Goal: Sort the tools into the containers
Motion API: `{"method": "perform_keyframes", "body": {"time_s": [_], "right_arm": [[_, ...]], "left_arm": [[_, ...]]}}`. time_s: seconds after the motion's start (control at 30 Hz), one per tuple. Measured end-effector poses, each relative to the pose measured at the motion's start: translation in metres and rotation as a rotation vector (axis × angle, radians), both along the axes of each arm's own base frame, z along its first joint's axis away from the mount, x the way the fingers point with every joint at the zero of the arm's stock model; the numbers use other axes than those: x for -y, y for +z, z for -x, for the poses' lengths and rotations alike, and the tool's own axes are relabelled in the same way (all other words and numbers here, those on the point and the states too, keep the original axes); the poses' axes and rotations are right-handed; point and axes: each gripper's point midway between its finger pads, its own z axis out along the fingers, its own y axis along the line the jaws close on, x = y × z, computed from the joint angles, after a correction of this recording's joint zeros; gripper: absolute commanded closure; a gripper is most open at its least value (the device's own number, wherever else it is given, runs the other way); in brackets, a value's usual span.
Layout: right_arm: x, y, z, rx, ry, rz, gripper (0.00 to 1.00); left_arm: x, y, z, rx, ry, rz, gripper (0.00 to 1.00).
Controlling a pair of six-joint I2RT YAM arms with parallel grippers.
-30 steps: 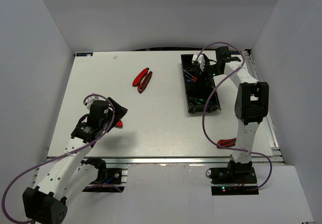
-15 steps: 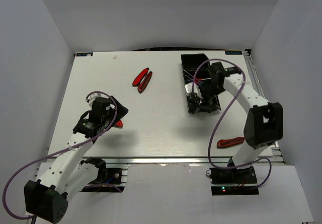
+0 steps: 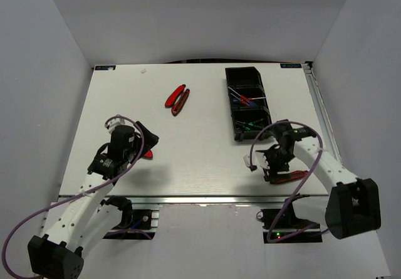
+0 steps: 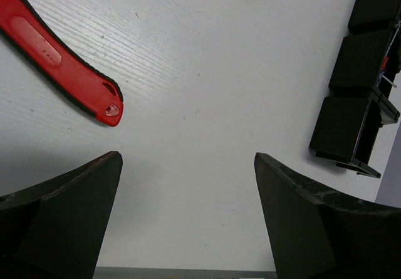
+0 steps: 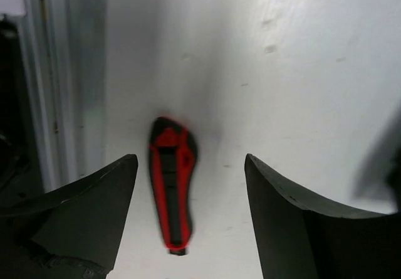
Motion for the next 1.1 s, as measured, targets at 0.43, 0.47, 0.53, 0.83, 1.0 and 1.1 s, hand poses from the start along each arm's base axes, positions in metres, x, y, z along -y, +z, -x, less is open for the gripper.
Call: {"method": "perform_keyframes", "body": {"time_s": [0.43,0.47,0.53,0.83,1.0,1.1], "right_arm": [[0.049,-0.046,0.039,0.009,-0.116,0.202,0.21],[0.050,-0.048,0.039,0.011,-0.124,0.206,0.21],[0.052,-0.055,0.040,0.012,-0.137,0.216,0.23],[0.052,-0.060,0.031,0.028,-0.203,0.225,0.66],[0.050,-0.057,0.029,0.015,-0.237,0.221,0.95],[0.036,-0.049,0.024,-0.015,-0.242,0.157,1.00]], "left_arm": [[0.006,0.008,-0.007,0.026,-0.094,-0.061,0.02],[0.006,0.007,-0.006,0.023,-0.100,-0.064,0.02],[0.007,0.006,-0.006,0.021,-0.111,-0.068,0.02],[0.008,0.010,-0.005,0.039,-0.140,-0.076,0.02],[0.008,0.014,-0.004,0.054,-0.142,-0.075,0.02],[0.008,0.014,-0.004,0.055,-0.142,-0.075,0.02]]}}
